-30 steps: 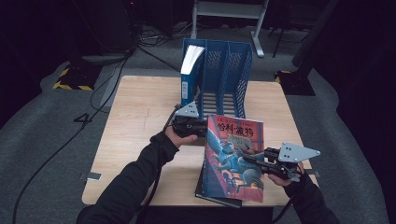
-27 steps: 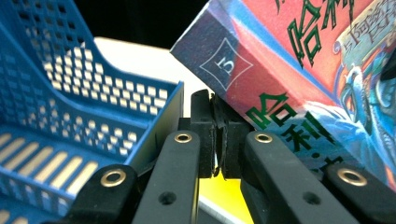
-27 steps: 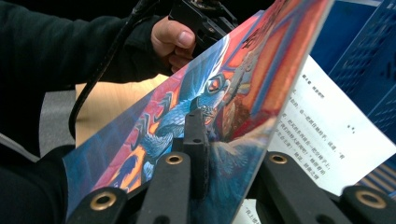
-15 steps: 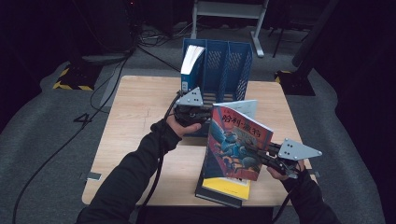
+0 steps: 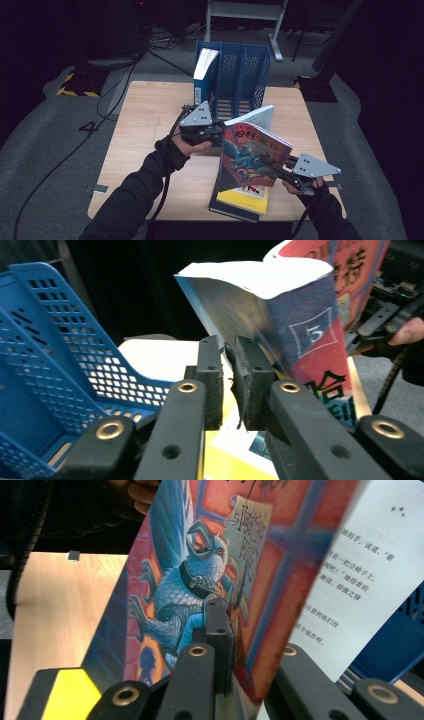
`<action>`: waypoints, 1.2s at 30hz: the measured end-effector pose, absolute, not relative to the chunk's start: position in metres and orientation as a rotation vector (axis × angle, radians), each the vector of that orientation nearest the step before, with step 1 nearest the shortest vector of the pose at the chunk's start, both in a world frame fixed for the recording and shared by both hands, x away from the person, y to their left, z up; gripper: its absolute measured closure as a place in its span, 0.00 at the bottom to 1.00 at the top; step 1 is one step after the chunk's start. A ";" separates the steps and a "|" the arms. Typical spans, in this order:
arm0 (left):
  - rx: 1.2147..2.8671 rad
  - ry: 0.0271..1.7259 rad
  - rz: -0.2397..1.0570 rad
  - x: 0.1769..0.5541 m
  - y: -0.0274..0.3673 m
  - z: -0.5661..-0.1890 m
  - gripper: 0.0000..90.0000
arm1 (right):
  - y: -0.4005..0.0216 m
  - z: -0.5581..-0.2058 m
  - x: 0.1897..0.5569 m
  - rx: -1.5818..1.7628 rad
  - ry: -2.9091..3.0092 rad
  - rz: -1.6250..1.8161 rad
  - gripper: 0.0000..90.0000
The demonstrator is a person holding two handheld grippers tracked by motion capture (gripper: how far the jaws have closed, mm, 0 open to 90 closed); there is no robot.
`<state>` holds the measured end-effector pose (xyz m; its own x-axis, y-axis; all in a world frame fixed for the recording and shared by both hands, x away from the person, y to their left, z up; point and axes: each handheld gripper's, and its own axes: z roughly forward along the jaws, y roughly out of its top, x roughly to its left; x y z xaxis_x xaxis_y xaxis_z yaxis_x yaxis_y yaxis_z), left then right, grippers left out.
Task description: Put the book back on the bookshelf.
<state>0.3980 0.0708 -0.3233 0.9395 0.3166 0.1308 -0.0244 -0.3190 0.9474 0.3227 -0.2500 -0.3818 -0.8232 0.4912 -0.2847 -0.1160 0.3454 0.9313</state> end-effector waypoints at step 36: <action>2.030 0.409 0.385 0.343 0.098 -0.350 0.33 | -0.258 -0.387 0.295 0.225 2.099 1.505 0.96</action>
